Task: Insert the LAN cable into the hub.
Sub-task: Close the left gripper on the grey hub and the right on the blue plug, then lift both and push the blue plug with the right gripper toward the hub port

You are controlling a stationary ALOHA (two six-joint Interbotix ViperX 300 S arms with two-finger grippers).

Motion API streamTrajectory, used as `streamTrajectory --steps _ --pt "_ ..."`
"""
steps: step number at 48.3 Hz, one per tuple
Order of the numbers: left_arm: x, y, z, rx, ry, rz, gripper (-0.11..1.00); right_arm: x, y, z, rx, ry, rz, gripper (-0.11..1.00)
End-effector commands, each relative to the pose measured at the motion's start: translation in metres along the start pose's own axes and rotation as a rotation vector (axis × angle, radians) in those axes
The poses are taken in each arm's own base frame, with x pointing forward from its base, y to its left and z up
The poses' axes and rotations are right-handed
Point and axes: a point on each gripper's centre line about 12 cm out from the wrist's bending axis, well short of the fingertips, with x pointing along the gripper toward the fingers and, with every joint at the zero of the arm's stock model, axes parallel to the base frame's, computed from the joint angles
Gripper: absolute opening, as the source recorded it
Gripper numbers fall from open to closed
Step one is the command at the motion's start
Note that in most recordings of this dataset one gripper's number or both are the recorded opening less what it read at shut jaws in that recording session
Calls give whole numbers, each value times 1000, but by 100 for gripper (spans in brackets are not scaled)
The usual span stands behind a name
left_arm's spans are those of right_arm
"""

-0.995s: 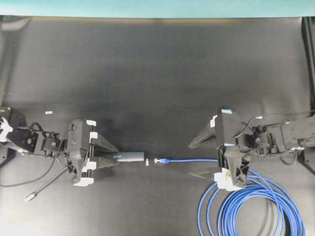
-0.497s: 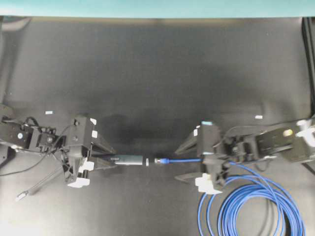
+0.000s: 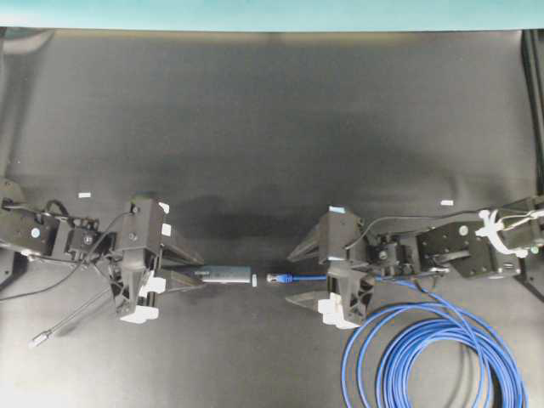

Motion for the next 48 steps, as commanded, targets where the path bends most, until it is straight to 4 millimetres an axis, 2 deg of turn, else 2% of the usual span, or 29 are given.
streamTrajectory --steps 1,5,8,18,28,39,48 --pt "0 -1 11 1 -36 -6 28 5 -1 -1 6 5 -4 78" --pt "-1 -2 13 1 -42 -7 28 8 -1 -3 19 23 -8 73" --pt "-1 -2 12 0 -41 -7 28 10 1 -3 18 38 -5 65" --pt "-1 -1 13 -15 -41 -5 28 12 3 -6 23 57 -5 14" --pt "-3 -3 17 -19 -57 -11 28 7 7 -1 59 39 3 13" --pt "-9 -4 26 -11 -82 -13 28 -18 15 39 79 -70 34 13" --pt "-6 -4 25 -7 -35 -4 28 -29 13 50 86 -64 27 13"
